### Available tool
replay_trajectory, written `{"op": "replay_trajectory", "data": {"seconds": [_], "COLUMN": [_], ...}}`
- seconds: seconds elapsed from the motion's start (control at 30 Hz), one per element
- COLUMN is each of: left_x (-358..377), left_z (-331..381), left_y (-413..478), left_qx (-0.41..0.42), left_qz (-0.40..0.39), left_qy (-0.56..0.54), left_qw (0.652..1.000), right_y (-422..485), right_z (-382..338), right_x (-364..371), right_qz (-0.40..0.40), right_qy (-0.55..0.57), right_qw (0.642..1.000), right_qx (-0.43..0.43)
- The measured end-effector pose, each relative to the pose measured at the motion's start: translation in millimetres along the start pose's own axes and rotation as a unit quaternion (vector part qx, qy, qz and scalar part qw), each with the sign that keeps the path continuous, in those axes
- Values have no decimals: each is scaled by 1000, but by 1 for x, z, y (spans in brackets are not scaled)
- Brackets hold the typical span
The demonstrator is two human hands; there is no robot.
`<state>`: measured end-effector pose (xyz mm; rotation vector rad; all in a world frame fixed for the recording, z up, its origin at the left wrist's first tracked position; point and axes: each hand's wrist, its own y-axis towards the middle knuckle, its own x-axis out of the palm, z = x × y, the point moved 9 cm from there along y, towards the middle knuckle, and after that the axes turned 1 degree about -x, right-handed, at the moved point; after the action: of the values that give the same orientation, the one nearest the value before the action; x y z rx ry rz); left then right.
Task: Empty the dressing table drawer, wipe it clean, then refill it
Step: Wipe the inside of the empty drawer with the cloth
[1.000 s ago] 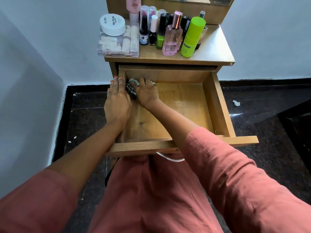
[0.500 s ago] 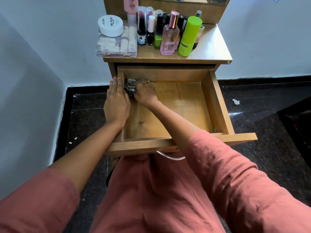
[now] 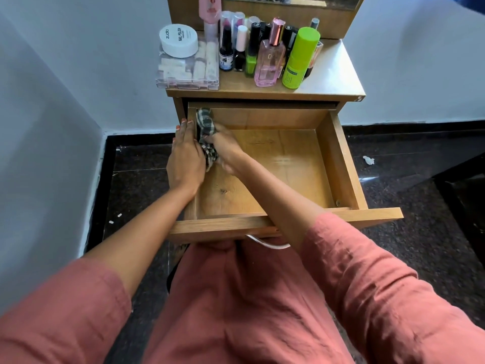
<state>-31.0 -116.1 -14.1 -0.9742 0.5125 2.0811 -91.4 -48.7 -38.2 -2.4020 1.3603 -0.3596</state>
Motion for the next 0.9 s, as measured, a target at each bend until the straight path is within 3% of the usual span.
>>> {"op": "replay_trajectory", "data": {"seconds": [0.23,0.37,0.6,0.9], "left_x": [-1,0,-4,-2], "left_z": [-2,-2,1,-2], "left_y": [0,0,3,0], "left_qx": [-13,-3,38,40], "left_qz": [-5,-10,-31,-24], "left_qy": [-33,-45,-16,-50], "left_qw": [999,999,999,998], "right_y": [-17,-21,-13,-16], "right_z": [20,21,-23,5], "right_x": [9,13,7,16], "right_qz": [-89,-117,-42,-67], "right_qy": [-160,-163,-99,-160], "right_qw": [983,978,994,985], "right_qx": [29,47,6,6]}}
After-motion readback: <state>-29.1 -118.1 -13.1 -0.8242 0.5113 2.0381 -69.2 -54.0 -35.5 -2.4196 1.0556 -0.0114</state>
